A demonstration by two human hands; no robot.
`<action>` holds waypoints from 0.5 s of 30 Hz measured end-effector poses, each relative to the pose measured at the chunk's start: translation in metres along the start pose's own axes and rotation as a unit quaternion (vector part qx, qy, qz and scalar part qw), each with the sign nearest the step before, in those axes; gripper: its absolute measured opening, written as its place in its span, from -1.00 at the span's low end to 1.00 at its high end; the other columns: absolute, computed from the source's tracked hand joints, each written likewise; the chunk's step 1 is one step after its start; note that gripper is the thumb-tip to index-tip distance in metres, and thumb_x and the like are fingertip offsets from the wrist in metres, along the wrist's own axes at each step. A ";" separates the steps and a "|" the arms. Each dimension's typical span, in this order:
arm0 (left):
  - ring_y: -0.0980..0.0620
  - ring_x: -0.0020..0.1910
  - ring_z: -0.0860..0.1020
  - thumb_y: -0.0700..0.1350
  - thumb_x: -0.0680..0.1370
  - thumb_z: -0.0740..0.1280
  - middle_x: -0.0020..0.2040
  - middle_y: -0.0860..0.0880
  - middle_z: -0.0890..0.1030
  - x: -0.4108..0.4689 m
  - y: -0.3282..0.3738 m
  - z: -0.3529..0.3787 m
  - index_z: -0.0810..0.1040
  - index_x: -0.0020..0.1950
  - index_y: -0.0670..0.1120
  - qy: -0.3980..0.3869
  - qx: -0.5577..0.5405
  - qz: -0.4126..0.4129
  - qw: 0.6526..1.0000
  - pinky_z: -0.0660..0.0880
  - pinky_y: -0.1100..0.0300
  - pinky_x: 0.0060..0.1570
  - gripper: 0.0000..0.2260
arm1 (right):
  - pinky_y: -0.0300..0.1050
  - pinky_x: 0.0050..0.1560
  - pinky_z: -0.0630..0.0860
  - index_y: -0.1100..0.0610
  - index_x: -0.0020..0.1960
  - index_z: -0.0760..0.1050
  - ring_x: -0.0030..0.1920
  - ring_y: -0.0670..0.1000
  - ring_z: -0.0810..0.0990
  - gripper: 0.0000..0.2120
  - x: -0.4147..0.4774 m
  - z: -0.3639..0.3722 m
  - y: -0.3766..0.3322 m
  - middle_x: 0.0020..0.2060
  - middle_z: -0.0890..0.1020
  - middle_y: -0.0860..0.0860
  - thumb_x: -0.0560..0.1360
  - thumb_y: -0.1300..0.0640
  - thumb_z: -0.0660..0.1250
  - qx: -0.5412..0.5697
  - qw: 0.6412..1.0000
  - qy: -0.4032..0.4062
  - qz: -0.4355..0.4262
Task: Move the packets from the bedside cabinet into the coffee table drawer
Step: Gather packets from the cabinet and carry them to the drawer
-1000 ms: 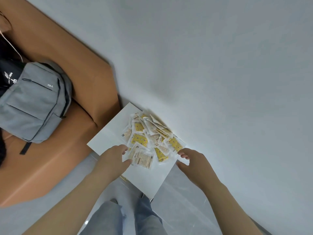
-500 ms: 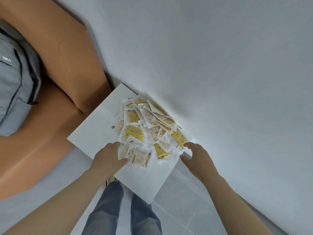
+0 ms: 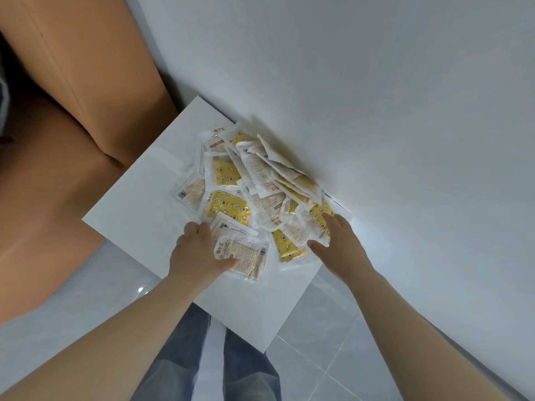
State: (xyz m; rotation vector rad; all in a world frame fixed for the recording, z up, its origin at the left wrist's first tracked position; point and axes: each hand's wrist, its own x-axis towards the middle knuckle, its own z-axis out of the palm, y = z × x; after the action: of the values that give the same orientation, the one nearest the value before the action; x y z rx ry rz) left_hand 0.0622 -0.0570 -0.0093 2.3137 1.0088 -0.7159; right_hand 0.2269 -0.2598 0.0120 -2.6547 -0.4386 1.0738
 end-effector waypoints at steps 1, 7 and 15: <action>-0.12 0.17 0.42 0.30 0.29 0.45 0.25 -0.13 0.32 0.002 0.000 0.003 0.21 0.39 -0.13 0.014 0.001 -0.007 1.000 0.45 0.07 0.10 -0.14 | 0.04 0.40 0.31 0.02 0.54 0.11 0.49 0.08 0.23 -0.31 0.004 0.003 0.002 0.54 0.12 0.05 0.52 -0.01 0.35 0.000 1.000 0.005 0.003; -0.14 0.25 0.31 0.40 0.17 0.45 0.30 -0.15 0.24 0.007 0.002 0.023 0.06 0.47 -0.18 0.064 0.054 -0.040 0.996 0.45 0.01 0.14 0.12 | 0.08 0.49 0.16 -0.04 0.57 -0.08 0.55 0.09 0.06 -0.16 0.016 0.021 0.004 0.57 -0.05 0.04 0.49 -0.07 0.37 0.027 0.999 -0.025 0.010; -0.17 0.22 0.30 0.27 0.18 0.54 0.29 -0.17 0.29 0.013 -0.007 0.030 0.18 0.45 -0.19 0.114 0.012 -0.022 0.993 0.41 0.00 0.17 0.03 | 0.08 0.51 0.05 -0.04 0.57 -0.22 0.57 0.09 -0.13 -0.10 -0.007 0.056 -0.002 0.57 -0.19 0.02 0.50 -0.06 0.35 0.029 0.999 -0.007 0.012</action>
State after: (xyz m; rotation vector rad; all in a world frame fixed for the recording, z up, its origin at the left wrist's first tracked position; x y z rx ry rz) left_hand 0.0572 -0.0654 -0.0412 2.4426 1.1590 -0.4899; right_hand 0.1820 -0.2540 -0.0216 -2.6097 -0.3726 1.0964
